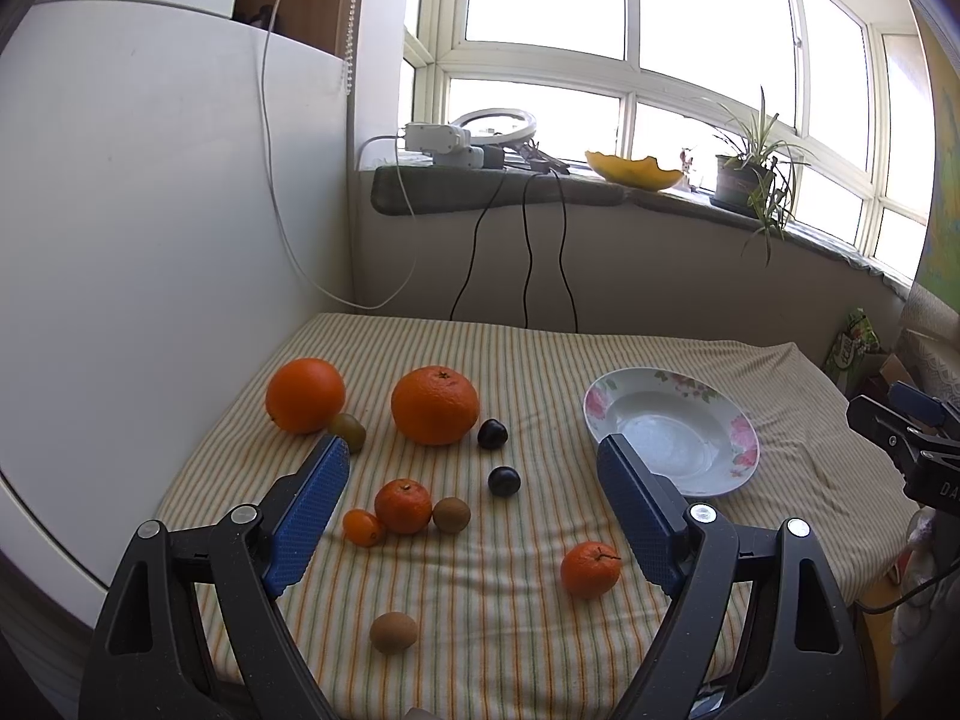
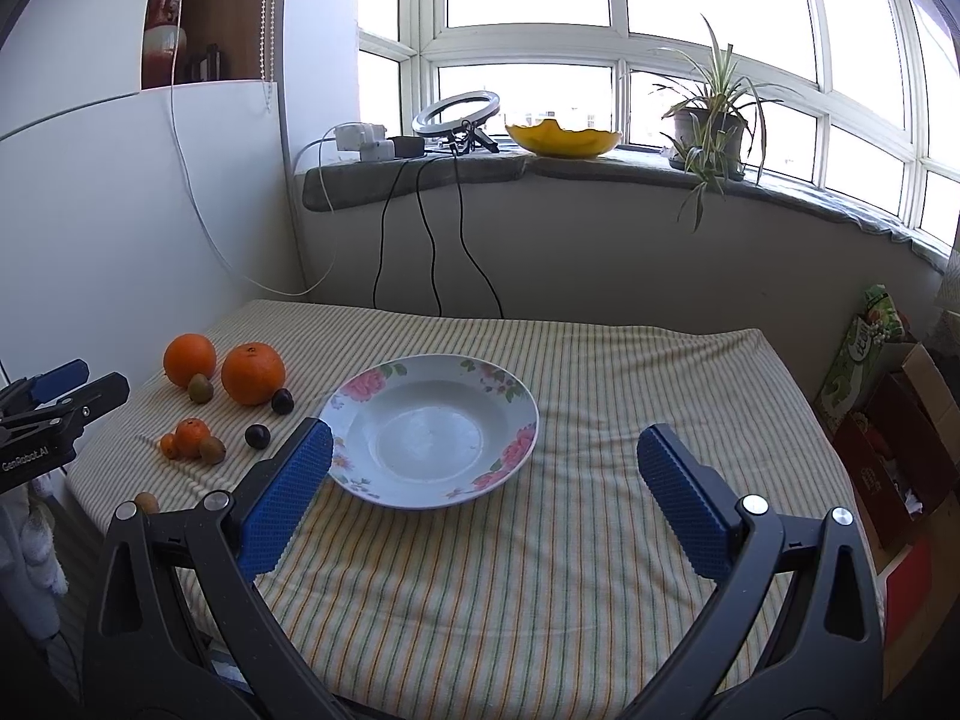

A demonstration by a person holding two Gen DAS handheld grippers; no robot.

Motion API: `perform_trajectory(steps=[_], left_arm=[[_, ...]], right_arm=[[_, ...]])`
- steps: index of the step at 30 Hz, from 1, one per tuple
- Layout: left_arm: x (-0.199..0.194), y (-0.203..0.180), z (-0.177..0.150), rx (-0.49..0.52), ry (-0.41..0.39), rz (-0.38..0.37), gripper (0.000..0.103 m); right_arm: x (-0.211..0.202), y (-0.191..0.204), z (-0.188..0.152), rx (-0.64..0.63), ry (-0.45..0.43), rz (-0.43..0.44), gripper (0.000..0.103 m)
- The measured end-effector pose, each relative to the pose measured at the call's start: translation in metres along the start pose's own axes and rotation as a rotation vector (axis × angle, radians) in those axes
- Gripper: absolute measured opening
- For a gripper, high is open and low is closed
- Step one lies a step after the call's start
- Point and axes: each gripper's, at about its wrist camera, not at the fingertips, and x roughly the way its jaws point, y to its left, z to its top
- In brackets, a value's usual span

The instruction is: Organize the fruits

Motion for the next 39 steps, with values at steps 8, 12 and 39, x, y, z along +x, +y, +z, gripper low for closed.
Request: perform_trajectory(steps=[8,12,39], left_arm=[[0.0005,-0.0011,-0.001,0.004,-0.002,-0.002,0.085],[0.0003,-0.0014,-0.0008,0.004,-0.001,-0.002,0.085],[0.0014,-0.0028,-0.0004,0.003,0.001,-0.003,0.085]], right_arm=[[0.0002,0.0012,-0.0004,-0.004,0.002,0.004,0.103],[-0.0002,0.0018,-0.0007,-0.007,0.001,0.006,0.103],[0.0056,0.005,-0.001,-0.019,0.015,0.021,0.103]])
